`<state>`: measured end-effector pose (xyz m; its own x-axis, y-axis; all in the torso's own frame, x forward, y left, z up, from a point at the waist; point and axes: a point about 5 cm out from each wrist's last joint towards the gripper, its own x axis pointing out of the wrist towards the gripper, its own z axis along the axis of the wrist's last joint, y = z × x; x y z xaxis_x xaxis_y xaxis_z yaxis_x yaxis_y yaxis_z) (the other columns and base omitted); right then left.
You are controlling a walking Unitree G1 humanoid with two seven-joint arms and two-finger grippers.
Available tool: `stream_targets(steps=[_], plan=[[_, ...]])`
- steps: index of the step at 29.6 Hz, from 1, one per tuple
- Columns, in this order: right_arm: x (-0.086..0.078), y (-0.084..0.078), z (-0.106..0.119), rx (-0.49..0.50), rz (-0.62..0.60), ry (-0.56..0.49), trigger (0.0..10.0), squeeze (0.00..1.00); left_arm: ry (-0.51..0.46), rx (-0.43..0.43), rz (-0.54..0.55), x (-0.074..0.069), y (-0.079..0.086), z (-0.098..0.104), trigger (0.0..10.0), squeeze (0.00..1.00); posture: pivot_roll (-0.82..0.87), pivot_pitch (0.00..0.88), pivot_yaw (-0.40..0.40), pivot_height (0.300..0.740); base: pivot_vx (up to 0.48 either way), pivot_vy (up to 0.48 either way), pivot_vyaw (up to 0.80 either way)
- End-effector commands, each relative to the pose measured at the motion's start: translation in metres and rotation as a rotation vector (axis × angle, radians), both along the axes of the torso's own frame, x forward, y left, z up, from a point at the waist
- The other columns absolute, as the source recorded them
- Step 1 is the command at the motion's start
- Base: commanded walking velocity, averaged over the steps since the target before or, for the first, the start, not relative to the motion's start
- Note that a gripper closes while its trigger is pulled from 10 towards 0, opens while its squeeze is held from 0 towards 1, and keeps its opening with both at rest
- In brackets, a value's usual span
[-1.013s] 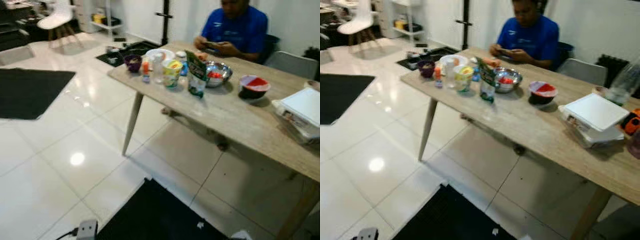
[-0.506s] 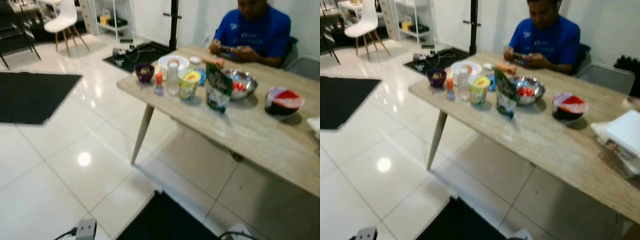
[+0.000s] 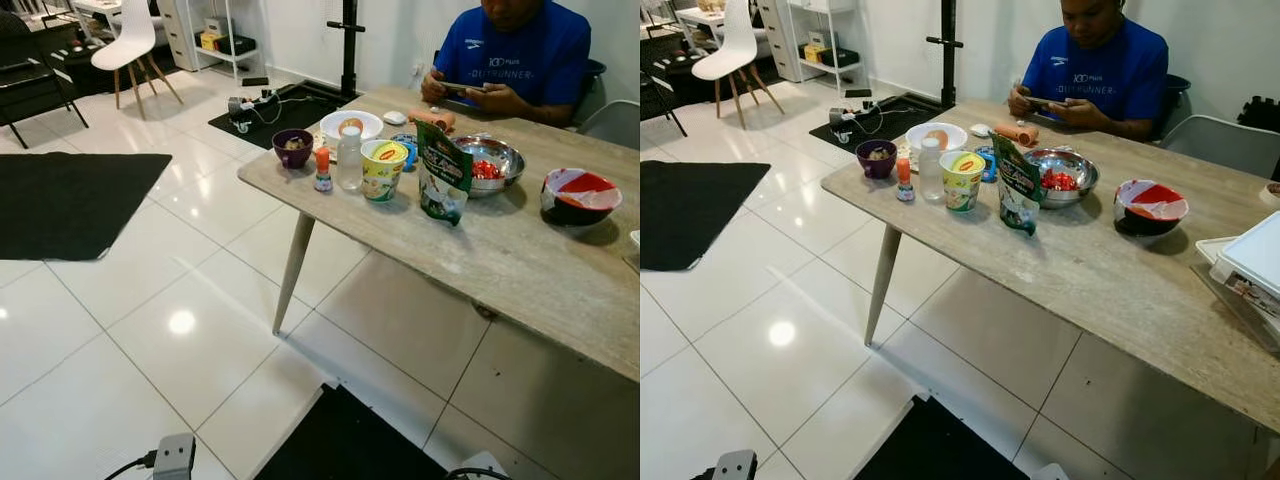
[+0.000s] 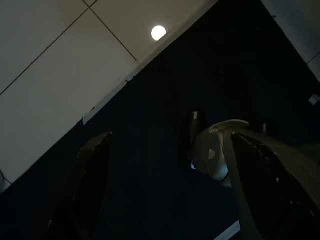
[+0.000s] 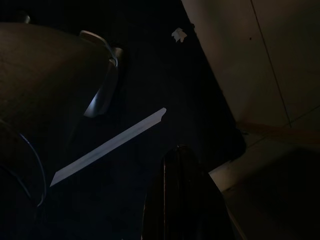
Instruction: Restocking fridge
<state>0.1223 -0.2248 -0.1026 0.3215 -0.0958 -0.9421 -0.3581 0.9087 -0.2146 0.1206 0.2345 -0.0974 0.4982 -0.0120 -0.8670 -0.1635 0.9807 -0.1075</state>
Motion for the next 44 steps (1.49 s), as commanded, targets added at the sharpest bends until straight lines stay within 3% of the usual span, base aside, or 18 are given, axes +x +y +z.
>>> stream_targets(steps=[1,22,30,33,39,44], plan=[[-0.002,0.000,-0.001,0.005,-0.002,0.004,10.0,0.00,0.016,-0.002,-0.008,-0.004,-0.002,-0.002,10.0,0.00,-0.05,0.000,0.027,0.740,0.000,0.000,-0.66],[-0.006,0.003,-0.002,0.001,0.027,0.020,10.0,0.00,0.022,0.030,0.009,-0.008,0.002,-0.002,10.0,0.00,-0.03,0.026,0.037,0.740,0.000,0.000,-0.79],[-0.017,-0.011,-0.002,-0.044,-0.016,0.029,10.0,0.00,0.021,0.034,0.040,-0.011,-0.002,-0.004,10.0,0.00,-0.01,0.048,0.010,0.740,0.000,0.000,-0.80],[-0.014,-0.019,0.001,-0.055,-0.007,0.023,10.0,0.00,-0.027,0.055,0.005,0.016,-0.005,0.003,10.0,0.00,0.01,0.069,-0.006,0.740,0.000,0.000,-0.80],[0.003,-0.029,0.009,-0.079,-0.061,-0.036,10.0,0.00,-0.006,0.022,-0.027,0.010,-0.020,-0.002,10.0,0.00,-0.02,0.088,0.005,0.740,0.000,0.000,-0.80],[0.015,-0.036,0.015,-0.092,-0.054,-0.071,10.0,0.00,-0.046,0.001,-0.029,0.019,-0.020,0.002,10.0,0.00,-0.01,0.086,-0.015,0.740,0.000,0.000,-0.80]])
